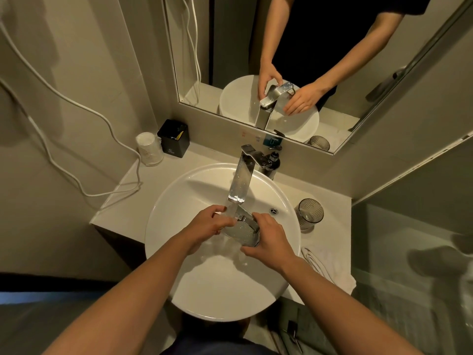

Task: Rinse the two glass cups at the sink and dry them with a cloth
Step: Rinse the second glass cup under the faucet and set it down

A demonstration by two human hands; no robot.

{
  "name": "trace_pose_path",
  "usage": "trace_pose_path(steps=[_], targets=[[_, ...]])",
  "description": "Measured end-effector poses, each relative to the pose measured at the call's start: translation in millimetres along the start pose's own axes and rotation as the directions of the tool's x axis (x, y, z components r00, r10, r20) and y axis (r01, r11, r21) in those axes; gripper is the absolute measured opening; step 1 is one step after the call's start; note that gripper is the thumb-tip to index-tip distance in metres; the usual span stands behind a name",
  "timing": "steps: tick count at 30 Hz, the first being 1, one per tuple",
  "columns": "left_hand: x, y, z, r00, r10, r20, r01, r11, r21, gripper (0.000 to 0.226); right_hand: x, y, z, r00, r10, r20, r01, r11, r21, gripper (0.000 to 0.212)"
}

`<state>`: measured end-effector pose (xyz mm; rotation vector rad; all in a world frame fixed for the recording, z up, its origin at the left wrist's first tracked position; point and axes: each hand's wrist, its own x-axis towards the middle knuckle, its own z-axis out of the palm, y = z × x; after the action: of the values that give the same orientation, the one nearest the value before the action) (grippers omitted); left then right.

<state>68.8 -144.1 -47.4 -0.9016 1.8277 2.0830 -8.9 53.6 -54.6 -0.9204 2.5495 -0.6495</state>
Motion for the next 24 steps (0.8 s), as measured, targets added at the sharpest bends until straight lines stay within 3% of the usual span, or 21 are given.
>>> trace_pose_path(steps=[3, 8, 13, 20, 24], targets=[[3.8, -2.7, -3.4, 0.999, 0.038, 0.022, -0.038, 0.999, 0.001, 0.083, 1.8, 3.2, -4.2, 0.999, -0.013, 0.031, 0.012, 1.000, 0.017, 0.090], [3.8, -0.3, 1.4, 0.998, 0.027, -0.064, -0.029, 0.999, -0.024, 0.084, 0.2, 0.7, -5.1, 0.999, -0.009, 0.033, 0.008, 0.999, 0.044, 0.091], [4.2, -6.4, 4.3, 0.992, -0.040, -0.116, 0.035, 0.998, -0.050, 0.060, -9.3, -2.2, 2.7, 0.999, -0.002, -0.033, 0.002, 1.000, -0.014, 0.083], [5.0, -2.8, 9.3, 0.998, -0.042, -0.041, 0.042, 0.999, 0.003, 0.051, -9.8, -4.5, 5.0, 0.994, 0.023, -0.103, -0.035, 0.993, -0.109, 0.069], [3.6, 0.6, 2.2, 0.998, 0.014, 0.068, -0.014, 1.000, -0.006, 0.059, -4.3, -2.9, 0.5, 0.995, 0.029, -0.099, -0.037, 0.996, -0.080, 0.068]])
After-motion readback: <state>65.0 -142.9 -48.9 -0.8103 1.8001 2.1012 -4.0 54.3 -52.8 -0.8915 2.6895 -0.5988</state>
